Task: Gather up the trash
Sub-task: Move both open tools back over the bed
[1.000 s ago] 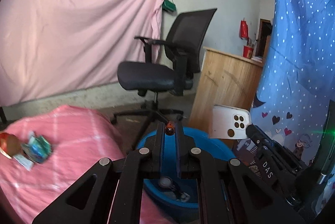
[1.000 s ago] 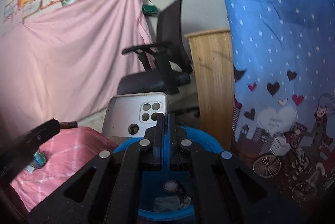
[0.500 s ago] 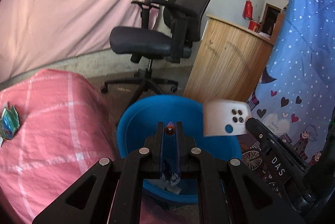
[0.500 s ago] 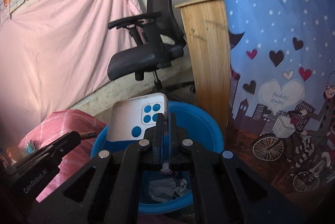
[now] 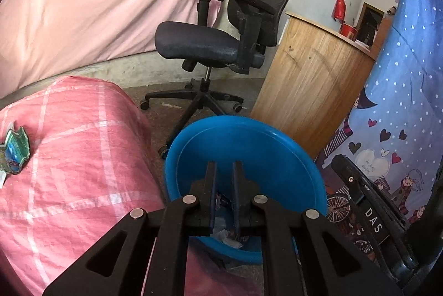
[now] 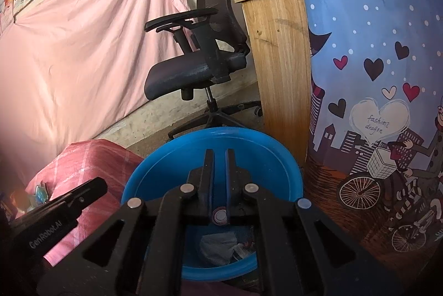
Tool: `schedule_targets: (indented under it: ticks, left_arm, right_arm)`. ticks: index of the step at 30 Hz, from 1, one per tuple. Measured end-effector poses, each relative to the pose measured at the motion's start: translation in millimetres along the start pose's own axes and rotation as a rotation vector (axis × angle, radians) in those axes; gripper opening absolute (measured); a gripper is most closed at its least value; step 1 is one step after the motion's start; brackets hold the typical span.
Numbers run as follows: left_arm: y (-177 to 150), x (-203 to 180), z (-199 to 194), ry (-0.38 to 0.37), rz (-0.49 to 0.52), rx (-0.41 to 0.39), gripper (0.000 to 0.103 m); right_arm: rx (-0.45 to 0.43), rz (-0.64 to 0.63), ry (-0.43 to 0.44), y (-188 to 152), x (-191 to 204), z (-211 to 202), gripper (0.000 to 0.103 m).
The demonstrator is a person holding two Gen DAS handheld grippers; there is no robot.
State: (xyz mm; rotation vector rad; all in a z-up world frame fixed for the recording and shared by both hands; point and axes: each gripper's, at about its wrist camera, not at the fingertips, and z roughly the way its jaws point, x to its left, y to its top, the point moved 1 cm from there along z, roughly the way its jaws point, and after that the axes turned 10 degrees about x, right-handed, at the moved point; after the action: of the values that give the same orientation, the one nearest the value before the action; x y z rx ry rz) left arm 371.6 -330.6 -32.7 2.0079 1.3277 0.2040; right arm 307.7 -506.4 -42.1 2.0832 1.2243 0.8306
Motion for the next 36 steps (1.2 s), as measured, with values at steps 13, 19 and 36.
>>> schedule_targets:
  ticks: [13, 19, 36]
  left_arm:
    - [-2.1, 27.1, -46.1, 0.057, -0.037, -0.098, 0.008]
    - [-3.0, 49.4, -79.7, 0.102, -0.069, -0.166, 0.008]
    - [-53.3, 143.5, -182.3, 0.373, -0.203, -0.448, 0.085]
  right_arm:
    - [-0.100, -0.042, 0.065, 1.8, 23.1, -22.2, 0.033]
    - [-0.174, -0.101, 0.129, 3.7, 56.5, -37.5, 0.055]
    - [-0.322, -0.240, 0.326, -12.8, 140.2, -66.5, 0.103]
